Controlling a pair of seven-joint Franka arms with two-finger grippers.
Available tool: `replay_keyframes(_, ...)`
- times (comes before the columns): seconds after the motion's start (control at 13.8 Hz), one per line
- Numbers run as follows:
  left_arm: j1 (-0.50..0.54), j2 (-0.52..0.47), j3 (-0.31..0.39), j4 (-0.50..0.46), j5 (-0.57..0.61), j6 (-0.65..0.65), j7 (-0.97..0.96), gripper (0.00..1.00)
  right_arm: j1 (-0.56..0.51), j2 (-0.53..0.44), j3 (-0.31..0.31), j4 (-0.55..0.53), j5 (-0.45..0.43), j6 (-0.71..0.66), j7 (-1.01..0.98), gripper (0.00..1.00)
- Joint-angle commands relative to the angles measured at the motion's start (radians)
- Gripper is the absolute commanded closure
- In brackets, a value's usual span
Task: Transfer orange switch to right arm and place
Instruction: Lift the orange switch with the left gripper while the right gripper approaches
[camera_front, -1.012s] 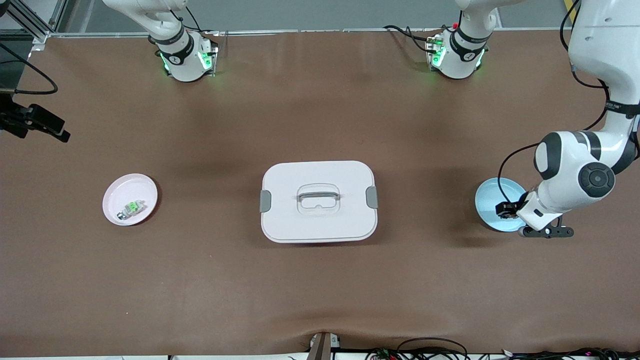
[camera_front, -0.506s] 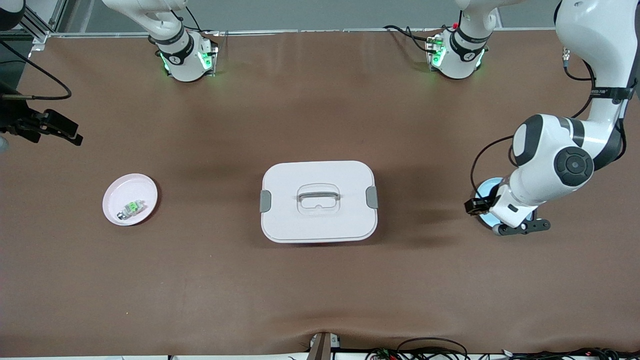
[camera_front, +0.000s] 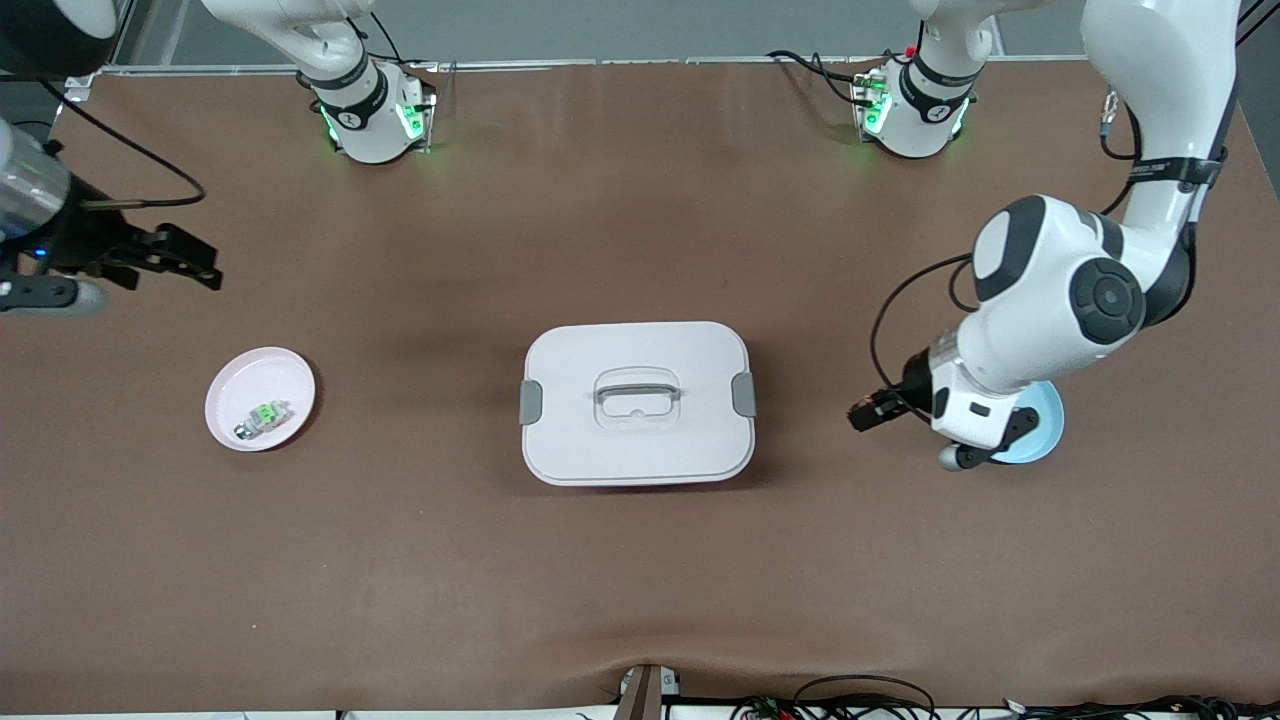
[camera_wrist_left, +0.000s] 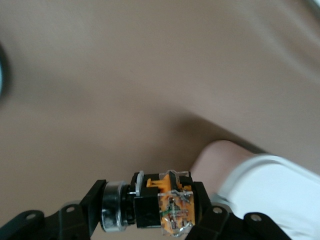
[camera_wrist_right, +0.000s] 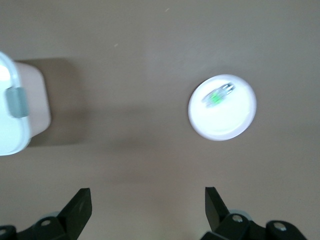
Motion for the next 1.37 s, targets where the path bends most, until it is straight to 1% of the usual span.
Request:
replay_keyframes(0.0, -0.07, 0.06, -0.004, 0.108, -0.021, -0.027, -0.176, 1.0, 0.068, -0.005, -0.002, -0.015, 0.104, -0.022, 0.14, 0.0)
replay_keyframes(0.07, -0.087, 0.071, -0.005, 0.125, -0.03, -0.027, -0.222, 1.0, 0.089, -0.013, -0.002, -0.035, 0.15, -0.013, 0.149, 0.0)
replay_keyframes(0.22, -0.133, 0.1, -0.004, 0.162, -0.08, -0.027, -0.326, 1.0, 0.094, -0.019, -0.002, -0.05, 0.262, -0.002, 0.186, 0.0)
replay_keyframes(0.29, -0.153, 0.129, -0.004, 0.209, -0.094, -0.027, -0.393, 1.0, 0.102, -0.022, 0.001, -0.065, 0.295, 0.017, 0.227, 0.0)
replay_keyframes(0.36, -0.168, 0.152, -0.005, 0.244, -0.111, -0.025, -0.464, 1.0, 0.141, -0.037, 0.005, -0.096, 0.305, 0.05, 0.272, 0.0)
replay_keyframes(0.43, -0.182, 0.164, -0.005, 0.269, -0.128, -0.025, -0.512, 1.0, 0.198, -0.066, 0.005, -0.151, 0.305, 0.117, 0.33, 0.0)
replay_keyframes(0.58, -0.21, 0.172, -0.005, 0.283, -0.165, -0.021, -0.555, 1.0, 0.319, -0.155, 0.007, -0.322, 0.31, 0.332, 0.44, 0.0)
replay_keyframes(0.65, -0.214, 0.172, -0.007, 0.285, -0.189, -0.016, -0.561, 1.0, 0.37, -0.184, 0.007, -0.393, 0.328, 0.436, 0.46, 0.0)
replay_keyframes(0.72, -0.23, 0.172, -0.007, 0.291, -0.217, -0.013, -0.563, 1.0, 0.402, -0.194, 0.007, -0.436, 0.377, 0.511, 0.47, 0.0)
replay_keyframes(0.87, -0.254, 0.177, -0.005, 0.305, -0.263, -0.005, -0.566, 1.0, 0.434, -0.189, 0.007, -0.466, 0.461, 0.607, 0.499, 0.0)
replay_keyframes(1.01, -0.271, 0.181, -0.007, 0.306, -0.31, 0.018, -0.566, 1.0, 0.459, -0.186, 0.007, -0.492, 0.501, 0.693, 0.499, 0.0)
replay_keyframes(1.16, -0.288, 0.187, -0.007, 0.314, -0.346, 0.027, -0.56, 1.0, 0.508, -0.182, 0.007, -0.53, 0.573, 0.853, 0.484, 0.0)
replay_keyframes(1.23, -0.303, 0.203, -0.009, 0.32, -0.367, 0.027, -0.56, 1.0, 0.523, -0.168, 0.007, -0.532, 0.605, 0.915, 0.47, 0.0)
replay_keyframes(1.3, -0.32, 0.204, -0.007, 0.324, -0.388, 0.03, -0.561, 1.0, 0.525, -0.138, 0.007, -0.523, 0.636, 0.946, 0.435, 0.0)
